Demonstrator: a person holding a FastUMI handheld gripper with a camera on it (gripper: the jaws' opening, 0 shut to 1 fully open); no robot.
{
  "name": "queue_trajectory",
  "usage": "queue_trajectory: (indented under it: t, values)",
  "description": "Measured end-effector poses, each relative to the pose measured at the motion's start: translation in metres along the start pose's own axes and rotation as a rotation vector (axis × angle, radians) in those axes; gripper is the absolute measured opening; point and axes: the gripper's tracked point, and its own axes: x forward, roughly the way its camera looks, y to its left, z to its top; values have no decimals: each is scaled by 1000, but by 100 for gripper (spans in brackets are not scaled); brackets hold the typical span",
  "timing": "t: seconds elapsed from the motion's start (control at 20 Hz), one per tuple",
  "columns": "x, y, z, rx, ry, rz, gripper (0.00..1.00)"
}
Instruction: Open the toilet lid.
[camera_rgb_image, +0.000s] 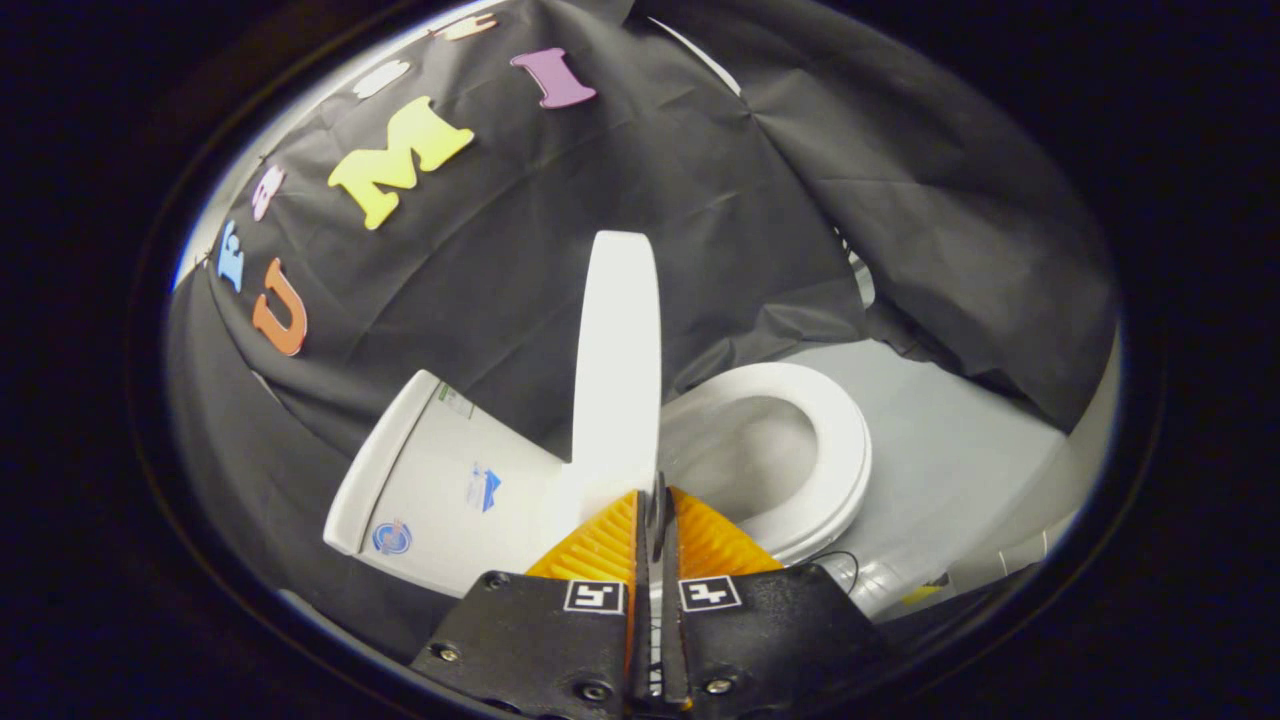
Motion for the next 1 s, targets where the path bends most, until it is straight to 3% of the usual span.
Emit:
queue_trajectory:
  t: [0.35,1.0]
  values:
    - [-4,27,-2,-135,-40,-57,7]
    - [-10,80,-9,-300,-97,-83,7]
